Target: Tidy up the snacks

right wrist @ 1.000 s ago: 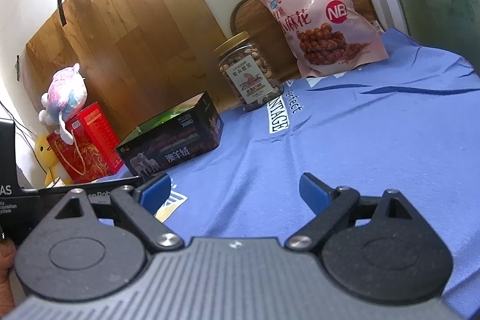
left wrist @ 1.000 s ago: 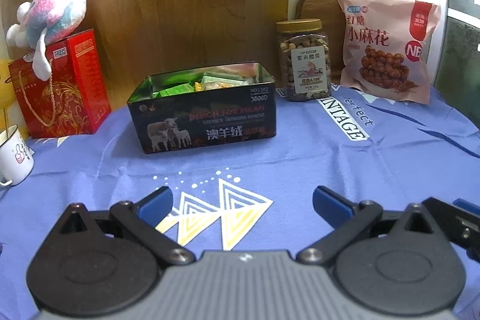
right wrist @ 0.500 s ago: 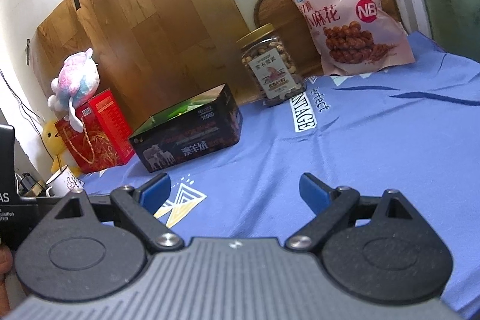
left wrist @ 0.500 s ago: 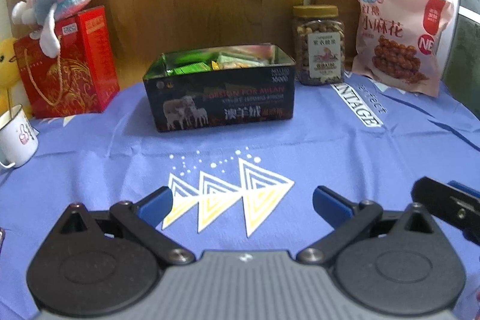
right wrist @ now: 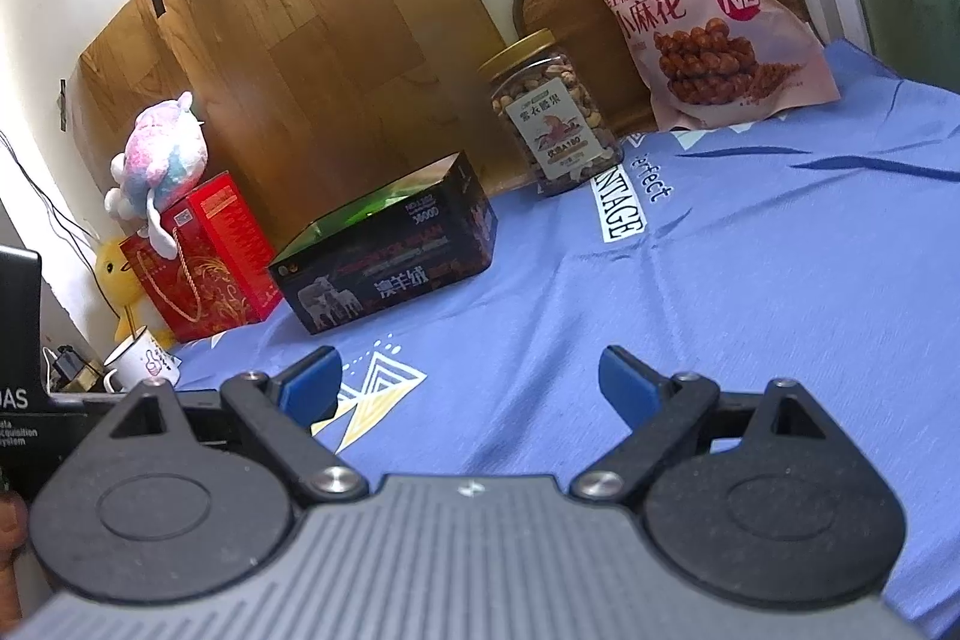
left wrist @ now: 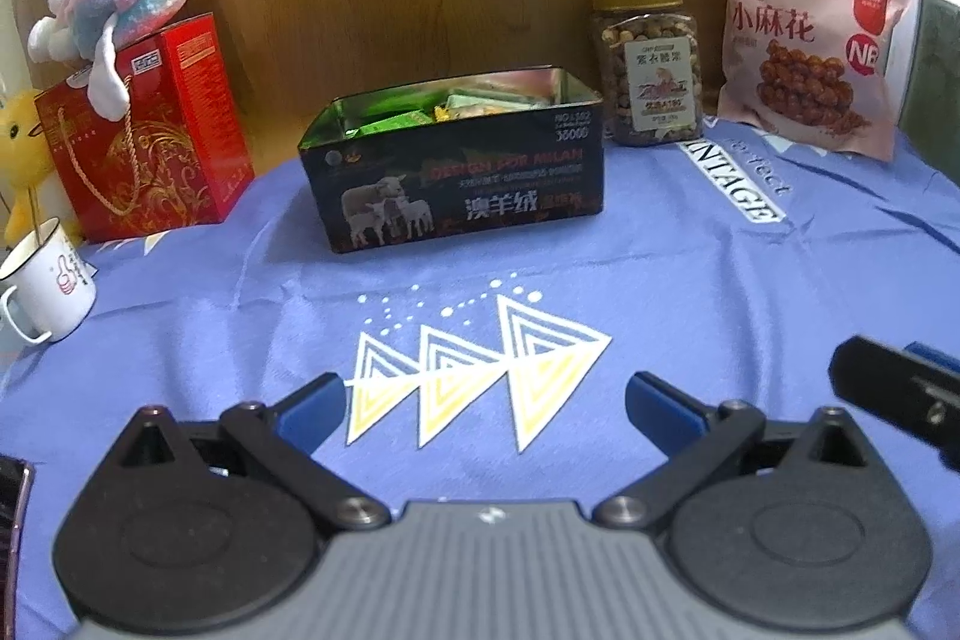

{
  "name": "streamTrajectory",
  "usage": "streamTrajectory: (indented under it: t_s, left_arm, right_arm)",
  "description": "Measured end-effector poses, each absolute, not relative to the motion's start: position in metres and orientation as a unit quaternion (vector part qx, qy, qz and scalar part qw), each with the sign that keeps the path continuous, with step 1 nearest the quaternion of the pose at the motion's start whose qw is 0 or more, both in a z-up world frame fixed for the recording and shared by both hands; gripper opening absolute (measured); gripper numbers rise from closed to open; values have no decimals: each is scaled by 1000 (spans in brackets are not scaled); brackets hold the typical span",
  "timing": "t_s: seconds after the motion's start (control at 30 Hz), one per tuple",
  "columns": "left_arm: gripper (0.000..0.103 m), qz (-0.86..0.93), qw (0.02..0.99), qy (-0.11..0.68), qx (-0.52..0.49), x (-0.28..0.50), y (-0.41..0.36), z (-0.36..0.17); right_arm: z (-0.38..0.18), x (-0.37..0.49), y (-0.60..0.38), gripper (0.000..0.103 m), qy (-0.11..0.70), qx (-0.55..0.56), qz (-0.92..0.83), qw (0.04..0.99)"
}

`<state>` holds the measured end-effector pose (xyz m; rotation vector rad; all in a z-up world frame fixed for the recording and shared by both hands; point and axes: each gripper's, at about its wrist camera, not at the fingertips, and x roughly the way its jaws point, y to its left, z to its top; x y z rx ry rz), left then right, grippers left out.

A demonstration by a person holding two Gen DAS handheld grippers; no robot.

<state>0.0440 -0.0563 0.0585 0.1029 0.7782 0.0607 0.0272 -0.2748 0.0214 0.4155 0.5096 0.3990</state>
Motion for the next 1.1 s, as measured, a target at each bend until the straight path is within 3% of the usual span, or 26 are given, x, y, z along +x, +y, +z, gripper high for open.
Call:
streamTrajectory:
  t_s: [1.1]
  left_arm:
    - [103,59,912,401,64,47,-45,41]
  right_arm:
    - [14,32,-261,94,259,208,227,916]
